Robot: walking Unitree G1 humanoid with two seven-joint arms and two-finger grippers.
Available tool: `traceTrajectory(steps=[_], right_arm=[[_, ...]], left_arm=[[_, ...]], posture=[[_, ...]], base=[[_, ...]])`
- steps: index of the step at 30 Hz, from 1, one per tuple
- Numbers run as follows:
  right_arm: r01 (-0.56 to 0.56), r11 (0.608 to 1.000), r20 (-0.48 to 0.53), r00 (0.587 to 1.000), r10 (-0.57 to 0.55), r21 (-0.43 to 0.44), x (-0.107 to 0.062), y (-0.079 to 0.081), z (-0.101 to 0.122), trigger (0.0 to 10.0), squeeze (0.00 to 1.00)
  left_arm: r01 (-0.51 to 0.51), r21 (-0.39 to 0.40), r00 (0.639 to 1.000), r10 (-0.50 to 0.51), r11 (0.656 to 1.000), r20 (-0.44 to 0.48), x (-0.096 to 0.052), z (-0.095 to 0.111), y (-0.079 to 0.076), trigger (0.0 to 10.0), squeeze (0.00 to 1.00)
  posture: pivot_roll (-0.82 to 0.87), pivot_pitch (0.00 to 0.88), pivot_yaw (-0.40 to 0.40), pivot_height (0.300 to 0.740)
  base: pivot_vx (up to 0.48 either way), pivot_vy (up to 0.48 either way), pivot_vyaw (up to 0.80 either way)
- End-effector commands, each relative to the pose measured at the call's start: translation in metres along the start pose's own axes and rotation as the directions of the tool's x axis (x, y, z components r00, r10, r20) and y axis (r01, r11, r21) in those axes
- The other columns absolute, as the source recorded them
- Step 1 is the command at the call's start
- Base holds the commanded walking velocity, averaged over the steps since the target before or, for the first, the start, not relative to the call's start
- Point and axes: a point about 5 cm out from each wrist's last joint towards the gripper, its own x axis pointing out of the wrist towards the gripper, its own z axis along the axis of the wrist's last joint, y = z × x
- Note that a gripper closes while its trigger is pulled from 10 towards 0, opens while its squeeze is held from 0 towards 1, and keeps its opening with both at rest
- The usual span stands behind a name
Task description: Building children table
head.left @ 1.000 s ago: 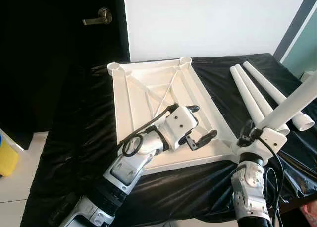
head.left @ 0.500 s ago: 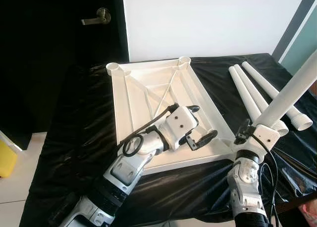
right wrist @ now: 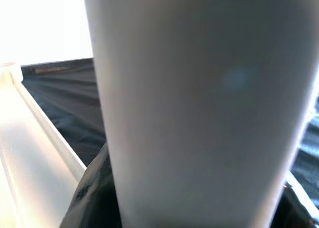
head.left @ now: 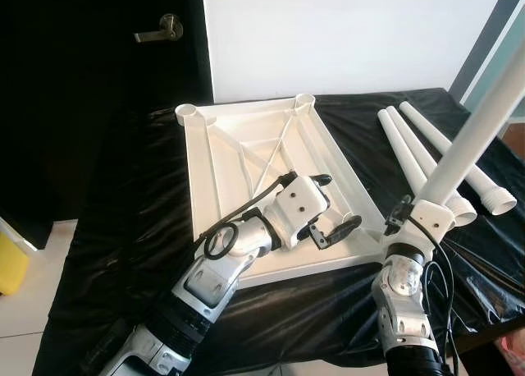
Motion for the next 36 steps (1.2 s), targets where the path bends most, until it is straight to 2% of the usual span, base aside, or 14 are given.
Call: traceTrajectory(steps=[1,6,19,20,21,24,26,27,29,30,31,34,35,36], right_arm=[[0.001,1.000,0.009,1.000,-0.001,-0.018,0.001,-0.002,0.003,10.0,0.00],[-0.002,1.000,0.087,0.996,0.001,0.012,0.006,0.000,0.026,10.0,0.00],[-0.060,0.998,0.102,0.993,0.059,0.001,0.005,0.001,0.028,10.0,0.00],[-0.134,0.991,0.108,0.985,0.134,-0.003,0.007,0.002,0.031,10.0,0.00],[-0.134,0.991,0.108,0.985,0.134,-0.003,0.007,0.002,0.031,10.0,0.00],[-0.300,0.954,0.108,0.948,0.300,-0.014,0.011,0.005,0.035,10.0,0.00],[-0.300,0.954,0.108,0.948,0.300,-0.014,0.011,0.005,0.035,10.0,0.00],[-0.381,0.924,0.120,0.916,0.382,-0.030,0.013,0.006,0.038,10.0,0.00],[-0.381,0.924,0.120,0.916,0.382,-0.030,0.013,0.006,0.038,10.0,0.00],[-0.457,0.889,0.119,0.881,0.458,-0.043,0.017,0.008,0.041,10.0,0.00],[-0.530,0.846,0.112,0.838,0.533,-0.058,0.020,0.010,0.043,10.0,0.00],[-0.580,0.811,0.105,0.804,0.585,-0.077,0.022,0.012,0.045,10.0,0.00],[-0.655,0.748,0.092,0.742,0.664,-0.107,0.022,0.018,0.047,10.0,0.00],[-0.655,0.748,0.092,0.742,0.664,-0.107,0.022,0.018,0.047,10.0,0.00]], left_arm=[[0.058,0.020,0.998,-0.058,0.998,-0.002,0.001,0.000,-0.004,10.0,0.00],[0.050,0.017,0.999,-0.050,0.999,-0.002,0.001,0.000,-0.003,10.0,0.00],[0.038,0.006,0.999,-0.038,0.999,0.004,0.002,0.002,0.000,10.0,0.00],[0.050,-0.062,0.998,-0.048,0.997,0.029,0.002,0.005,0.003,10.0,1.00],[0.050,-0.062,0.998,-0.048,0.997,0.029,0.002,0.005,0.003,10.0,1.00],[0.082,-0.159,0.992,-0.065,0.984,0.106,0.002,0.018,0.008,10.0,1.00],[0.082,-0.159,0.992,-0.065,0.984,0.106,0.002,0.018,0.008,10.0,1.00],[0.101,-0.176,0.988,-0.078,0.979,0.131,0.003,0.024,0.009,10.0,1.00],[0.101,-0.176,0.988,-0.078,0.979,0.131,0.003,0.024,0.009,10.0,1.00],[0.132,-0.190,0.981,-0.100,0.973,0.168,0.004,0.031,0.010,10.0,0.00],[0.174,-0.210,0.968,-0.127,0.962,0.218,0.004,0.041,0.013,10.0,0.00],[0.204,-0.217,0.956,-0.146,0.955,0.256,0.003,0.048,0.015,10.0,0.00],[0.225,-0.210,0.947,-0.163,0.951,0.277,0.004,0.053,0.017,10.0,0.00],[0.225,-0.210,0.947,-0.163,0.951,0.277,0.004,0.053,0.017,10.0,0.00]], posture=[[-0.02,0.000,-0.009,0.740],[-0.02,0.000,-0.013,0.740],[-0.02,0.003,-0.011,0.740],[-0.03,0.002,-0.010,0.740],[-0.03,0.002,-0.010,0.740],[-0.03,0.000,-0.013,0.740],[-0.03,0.000,-0.013,0.740],[-0.03,0.000,-0.015,0.740],[-0.03,0.000,-0.015,0.740],[-0.03,0.000,-0.017,0.740],[-0.03,0.000,-0.022,0.740],[-0.03,0.000,-0.022,0.740],[-0.03,0.000,-0.024,0.740],[-0.03,0.000,-0.024,0.740]], base=[[0.000,0.000,0.00],[0.000,0.000,0.00],[0.000,0.000,0.00],[0.000,0.000,0.00],[0.000,0.000,0.00],[0.000,0.000,0.00],[0.000,0.000,0.00],[0.000,0.000,0.00],[0.000,0.000,0.00],[0.000,0.000,0.00],[0.000,0.000,0.00],[0.000,0.000,0.00],[0.000,0.000,0.00],[0.000,0.000,0.00]])
